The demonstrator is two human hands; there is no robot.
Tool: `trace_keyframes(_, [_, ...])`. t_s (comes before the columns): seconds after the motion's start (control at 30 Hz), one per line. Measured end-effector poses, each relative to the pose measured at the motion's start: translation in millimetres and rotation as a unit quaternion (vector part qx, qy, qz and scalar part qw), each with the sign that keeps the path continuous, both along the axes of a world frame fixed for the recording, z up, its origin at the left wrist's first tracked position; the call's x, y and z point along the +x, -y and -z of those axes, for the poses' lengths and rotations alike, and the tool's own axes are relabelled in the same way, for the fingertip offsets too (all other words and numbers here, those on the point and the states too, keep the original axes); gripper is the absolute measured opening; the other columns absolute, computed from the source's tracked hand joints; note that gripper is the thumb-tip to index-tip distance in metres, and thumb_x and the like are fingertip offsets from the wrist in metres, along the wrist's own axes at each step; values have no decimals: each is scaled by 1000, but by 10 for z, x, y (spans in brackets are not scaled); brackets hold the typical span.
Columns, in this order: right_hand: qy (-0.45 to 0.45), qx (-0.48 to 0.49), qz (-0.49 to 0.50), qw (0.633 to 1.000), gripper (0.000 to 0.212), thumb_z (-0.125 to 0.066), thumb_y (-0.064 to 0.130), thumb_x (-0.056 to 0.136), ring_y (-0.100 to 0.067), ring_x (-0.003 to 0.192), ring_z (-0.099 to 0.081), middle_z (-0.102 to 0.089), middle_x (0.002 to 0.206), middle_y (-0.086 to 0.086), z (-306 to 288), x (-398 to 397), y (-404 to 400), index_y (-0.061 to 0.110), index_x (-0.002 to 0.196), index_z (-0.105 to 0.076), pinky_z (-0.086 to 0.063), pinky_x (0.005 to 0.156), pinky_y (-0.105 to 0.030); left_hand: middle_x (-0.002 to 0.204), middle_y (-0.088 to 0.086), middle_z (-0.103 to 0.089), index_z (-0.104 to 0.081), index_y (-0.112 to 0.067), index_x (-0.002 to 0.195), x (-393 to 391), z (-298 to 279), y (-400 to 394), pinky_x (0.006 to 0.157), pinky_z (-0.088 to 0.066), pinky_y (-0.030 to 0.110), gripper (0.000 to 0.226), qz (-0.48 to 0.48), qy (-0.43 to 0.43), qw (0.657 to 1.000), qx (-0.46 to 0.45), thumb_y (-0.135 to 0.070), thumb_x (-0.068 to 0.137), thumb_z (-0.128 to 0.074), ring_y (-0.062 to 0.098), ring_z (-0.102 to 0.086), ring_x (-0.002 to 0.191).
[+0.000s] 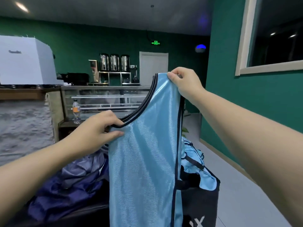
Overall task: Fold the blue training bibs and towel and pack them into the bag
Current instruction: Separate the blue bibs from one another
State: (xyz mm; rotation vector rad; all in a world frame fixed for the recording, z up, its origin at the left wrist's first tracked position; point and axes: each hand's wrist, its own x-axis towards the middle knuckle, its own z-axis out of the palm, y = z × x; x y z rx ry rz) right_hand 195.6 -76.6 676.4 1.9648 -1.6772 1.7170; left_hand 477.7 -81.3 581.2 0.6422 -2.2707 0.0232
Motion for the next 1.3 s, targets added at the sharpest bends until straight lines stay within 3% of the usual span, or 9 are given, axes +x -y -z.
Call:
trace_keyframes(0.13, [-4, 35, -6, 999, 24, -53, 33, 97, -9, 75, -54, -60, 84, 6, 240, 1, 299, 13, 95, -65, -43, 67, -24, 100, -6, -58, -61, -36, 71, -79, 344, 360, 66, -39, 11, 30, -13, -81, 986, 142, -10, 78, -75, 4, -49, 74])
trace_keyframes(0.23, [-5, 61, -10, 998, 24, -53, 33, 97, -12, 78, -55, -61, 85, 4, 439, 31, 575, 13, 93, -65, -44, 70, -27, 82, 18, -59, -51, -33, 74, -66, 604, 711, 68, -38, 32, 28, -2, -100, 955, 281, -27, 70, -78, 19, -44, 71])
trace_keyframes(0.33, [3, 83, -15, 996, 24, -53, 32, 97, -18, 84, -58, -63, 87, -1, 603, 43, 887, 11, 91, -64, -46, 75, -32, 62, 3, -34, -39, -30, 72, -66, 823, 1003, 60, -26, 30, 42, -30, -129, 944, 303, -13, 77, -77, 14, -30, 60])
trace_keyframes(0.6, [-20, 130, -13, 991, 25, -50, 31, 98, -17, 77, -52, -62, 87, -10, 861, -12, 1890, 9, 93, -61, -39, 66, -30, 58, -3, -37, -40, -14, 65, -153, 1199, 1696, 52, -25, 14, 39, -51, -263, 915, 303, 15, 85, -57, -3, -33, 50])
trace_keyframes(0.77, [-89, 218, -6, 972, 23, -31, 24, 105, -16, 73, -39, -45, 78, 1, 1107, -10, 2530, 9, 92, -43, -30, 60, -29, 65, -10, -65, -67, -38, 62, -92, 1575, 2216, 70, -38, 29, 62, -123, -242, 906, 326, 18, 84, -47, 14, -52, 67])
trace_keyframes(0.83, [-111, 248, 2, 962, 23, -27, 22, 105, -18, 75, -39, -44, 80, -1, 1243, -5, 2769, 8, 94, -41, -29, 60, -31, 79, -6, -71, -72, -35, 68, -148, 1663, 2314, 79, -44, 23, 56, -126, -250, 899, 337, 12, 89, -48, 6, -61, 77])
trace_keyframes(0.97, [-113, 259, 22, 959, 22, -36, 25, 103, -22, 76, -48, -55, 84, -4, 1577, -25, 3186, 13, 91, -50, -37, 68, -35, 106, -11, -65, -68, -24, 99, -208, 1928, 2573, 80, -34, -4, 33, -129, -222, 900, 352, 4, 92, -52, -18, -54, 91])
trace_keyframes(1.13, [-94, 267, 38, 958, 25, -43, 26, 98, -28, 87, -58, -64, 89, -6, 2063, -46, 3561, 24, 74, -50, -44, 84, -43, 110, -12, -61, -63, -27, 103, -219, 2422, 2863, 84, -30, -4, 31, -147, -226, 881, 389, 1, 90, -59, 6, -54, 107])
trace_keyframes(1.3, [-107, 297, 63, 947, 19, -43, 24, 98, -26, 95, -54, -64, 96, -4, 2443, -32, 3698, 23, 83, -54, -41, 89, -42, 117, -5, -59, -65, -15, 115, -337, 2740, 3022, 92, -29, 8, 28, -167, -209, 866, 422, -2, 92, -56, 8, -51, 113])
